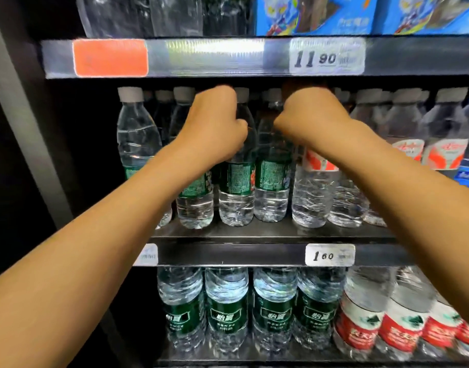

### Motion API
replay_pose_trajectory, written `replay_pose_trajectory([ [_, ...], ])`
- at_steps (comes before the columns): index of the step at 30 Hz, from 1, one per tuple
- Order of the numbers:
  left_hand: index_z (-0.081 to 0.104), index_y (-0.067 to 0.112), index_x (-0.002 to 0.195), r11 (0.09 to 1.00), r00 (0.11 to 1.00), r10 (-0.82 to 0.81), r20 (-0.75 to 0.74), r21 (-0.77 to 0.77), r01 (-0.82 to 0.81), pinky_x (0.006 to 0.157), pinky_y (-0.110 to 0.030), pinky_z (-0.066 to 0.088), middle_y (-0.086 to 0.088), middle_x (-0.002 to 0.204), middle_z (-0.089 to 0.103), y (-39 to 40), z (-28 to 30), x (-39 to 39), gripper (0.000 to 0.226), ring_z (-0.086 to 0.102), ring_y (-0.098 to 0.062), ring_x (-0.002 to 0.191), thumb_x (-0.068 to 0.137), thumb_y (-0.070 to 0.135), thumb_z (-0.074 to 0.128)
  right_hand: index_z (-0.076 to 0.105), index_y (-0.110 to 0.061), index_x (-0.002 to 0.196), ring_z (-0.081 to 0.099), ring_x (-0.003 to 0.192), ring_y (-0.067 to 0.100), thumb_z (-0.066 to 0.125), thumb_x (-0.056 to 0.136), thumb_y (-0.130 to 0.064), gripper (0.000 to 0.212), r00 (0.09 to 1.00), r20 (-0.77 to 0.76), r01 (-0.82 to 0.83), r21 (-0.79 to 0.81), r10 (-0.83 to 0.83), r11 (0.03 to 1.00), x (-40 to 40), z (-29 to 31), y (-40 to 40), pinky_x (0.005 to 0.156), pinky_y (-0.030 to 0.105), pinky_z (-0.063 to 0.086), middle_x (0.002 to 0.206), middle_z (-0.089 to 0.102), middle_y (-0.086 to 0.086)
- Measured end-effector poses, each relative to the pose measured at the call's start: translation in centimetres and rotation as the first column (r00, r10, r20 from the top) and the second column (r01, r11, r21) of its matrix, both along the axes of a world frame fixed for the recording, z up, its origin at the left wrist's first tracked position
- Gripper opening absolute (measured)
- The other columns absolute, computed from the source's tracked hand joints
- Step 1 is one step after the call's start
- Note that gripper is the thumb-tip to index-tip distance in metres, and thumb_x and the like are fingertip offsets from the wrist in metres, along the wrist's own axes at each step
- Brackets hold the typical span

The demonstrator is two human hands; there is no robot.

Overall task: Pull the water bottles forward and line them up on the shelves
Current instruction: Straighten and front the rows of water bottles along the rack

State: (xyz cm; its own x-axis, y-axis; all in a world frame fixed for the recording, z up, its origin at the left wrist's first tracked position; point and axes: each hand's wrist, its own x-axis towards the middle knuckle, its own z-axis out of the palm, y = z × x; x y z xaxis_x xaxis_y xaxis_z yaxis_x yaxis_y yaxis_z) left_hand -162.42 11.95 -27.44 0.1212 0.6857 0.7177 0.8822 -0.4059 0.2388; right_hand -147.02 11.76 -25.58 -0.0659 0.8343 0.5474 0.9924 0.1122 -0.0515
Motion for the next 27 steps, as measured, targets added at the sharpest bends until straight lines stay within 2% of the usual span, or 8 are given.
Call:
replay_pose_trajectory([
  [4, 0.027, 0.012, 0.055, 0.998, 1.000, 0.019, 0.007, 0.059, -0.020, 0.043, -0.030, 0.016, -0.003, 0.052, 0.030, 0.0, 0.1, -0.4, 0.049, 0.025, -0.015, 0.047, 0.080, 0.017, 0.069, 0.051, -0.006, 0.066, 0.045, 0.073, 0.030, 0.053, 0.096, -0.032, 0.040, 1.000, -0.021, -0.022, -0.046, 0.021, 0.999, 0.6, 0.8, 0.0, 0.050, 0.031, 0.029, 0.068, 0.046, 0.011],
  [8, 0.030, 0.012, 0.054, 0.994, 0.999, 0.044, -0.006, 0.098, -0.044, 0.042, -0.032, 0.017, -0.004, 0.051, 0.032, 0.0, 0.3, -0.6, 0.058, 0.026, -0.016, 0.046, 0.079, 0.034, 0.078, 0.067, -0.004, 0.110, 0.062, 0.097, 0.035, 0.060, 0.090, -0.044, 0.045, 0.977, -0.169, -0.145, -0.066, 0.132, 0.987, 1.9, 1.1, -0.4, 0.084, 0.046, 0.055, 0.106, 0.069, 0.017],
  [14, 0.033, 0.012, 0.057, 1.000, 0.993, -0.015, 0.119, -0.011, 0.016, 0.043, -0.030, 0.020, -0.002, 0.053, 0.031, -0.2, 0.4, -0.7, 0.052, 0.025, -0.017, 0.048, 0.084, 0.034, 0.072, 0.068, -0.009, 0.093, 0.057, 0.078, 0.025, 0.057, 0.086, -0.057, 0.050, 0.974, -0.197, -0.121, -0.054, 0.108, 0.991, 2.4, 1.1, -0.5, 0.062, 0.031, 0.044, 0.093, 0.065, 0.012],
  [16, 0.032, 0.013, 0.057, 0.996, 0.976, -0.037, 0.217, -0.068, 0.052, 0.042, -0.027, 0.021, 0.000, 0.053, 0.031, -0.1, 0.6, -1.0, 0.048, 0.025, -0.016, 0.048, 0.084, 0.024, 0.069, 0.069, -0.008, 0.087, 0.056, 0.075, 0.025, 0.052, 0.087, -0.063, 0.057, 0.983, -0.167, -0.091, -0.085, 0.076, 0.992, 1.9, 0.9, 0.0, 0.059, 0.029, 0.043, 0.089, 0.065, 0.014],
  [19, 0.035, 0.011, 0.062, 0.995, 0.984, -0.025, 0.177, -0.094, 0.042, 0.048, -0.029, 0.024, -0.004, 0.059, 0.033, -0.1, 0.7, -1.1, 0.038, 0.028, -0.019, 0.053, 0.084, 0.017, 0.066, 0.060, -0.002, 0.071, 0.048, 0.065, 0.027, 0.048, 0.093, -0.062, 0.065, 0.999, -0.048, -0.026, -0.085, 0.022, 0.996, 1.2, 0.3, 0.4, 0.051, 0.032, 0.031, 0.082, 0.063, 0.019],
  [21, 0.040, 0.009, 0.065, 0.996, 0.994, -0.018, 0.110, -0.082, 0.028, 0.052, -0.031, 0.027, -0.009, 0.064, 0.039, 0.0, 0.9, -1.1, 0.036, 0.033, -0.022, 0.058, 0.084, 0.022, 0.067, 0.062, -0.001, 0.080, 0.045, 0.071, 0.028, 0.049, 0.096, -0.057, 0.059, 0.999, -0.029, -0.017, -0.046, 0.016, 0.999, 1.1, 0.4, 0.6, 0.049, 0.033, 0.026, 0.083, 0.059, 0.018],
  [24, 0.053, 0.005, 0.068, 1.000, 0.998, -0.006, 0.056, -0.023, 0.007, 0.055, -0.032, 0.030, -0.014, 0.067, 0.049, 0.2, 0.8, -1.1, 0.041, 0.038, -0.022, 0.061, 0.082, 0.038, 0.073, 0.070, -0.002, 0.101, 0.056, 0.087, 0.032, 0.052, 0.094, -0.056, 0.058, 0.996, -0.058, -0.068, -0.049, 0.065, 0.996, 1.6, 0.7, 0.5, 0.065, 0.037, 0.043, 0.100, 0.067, 0.018],
  [27, 0.053, 0.006, 0.066, 0.998, 0.999, 0.010, 0.052, 0.057, -0.012, 0.054, -0.033, 0.028, -0.012, 0.063, 0.048, 0.4, 0.5, -0.9, 0.050, 0.036, -0.021, 0.059, 0.079, 0.049, 0.075, 0.070, -0.010, 0.105, 0.058, 0.091, 0.030, 0.057, 0.088, -0.063, 0.057, 0.984, -0.139, -0.119, -0.028, 0.114, 0.992, 2.3, 1.0, 0.1, 0.069, 0.034, 0.045, 0.102, 0.068, 0.013],
])
